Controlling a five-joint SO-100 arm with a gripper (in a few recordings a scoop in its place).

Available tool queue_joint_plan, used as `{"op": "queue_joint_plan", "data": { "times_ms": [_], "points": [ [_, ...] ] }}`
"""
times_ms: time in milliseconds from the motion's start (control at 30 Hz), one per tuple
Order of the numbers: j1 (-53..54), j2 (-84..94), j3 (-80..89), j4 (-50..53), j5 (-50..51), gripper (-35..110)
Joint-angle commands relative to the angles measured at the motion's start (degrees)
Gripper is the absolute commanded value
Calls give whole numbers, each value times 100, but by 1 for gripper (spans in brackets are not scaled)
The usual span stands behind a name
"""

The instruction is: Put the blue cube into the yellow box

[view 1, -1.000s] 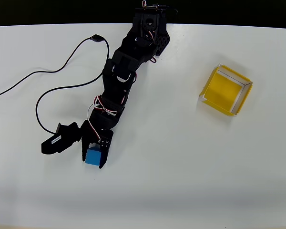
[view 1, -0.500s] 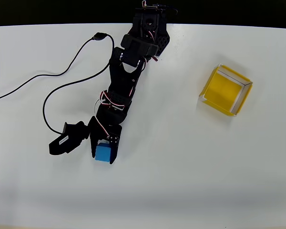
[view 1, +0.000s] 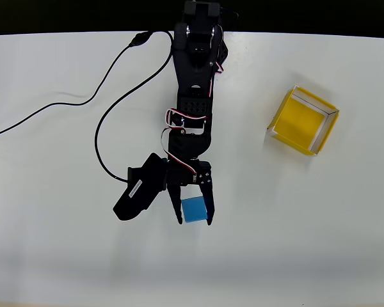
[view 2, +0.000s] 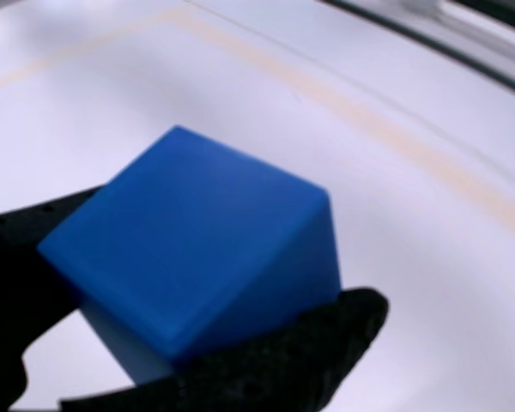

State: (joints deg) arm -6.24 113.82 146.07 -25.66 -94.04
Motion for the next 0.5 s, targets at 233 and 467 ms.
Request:
{"op": "queue_joint_plan", "data": {
  "times_ms": [233, 467],
  "points": [
    [-2118, 2127, 360, 721, 141, 14],
    [-3357, 2777, 809, 1292, 308, 14]
  ]
}}
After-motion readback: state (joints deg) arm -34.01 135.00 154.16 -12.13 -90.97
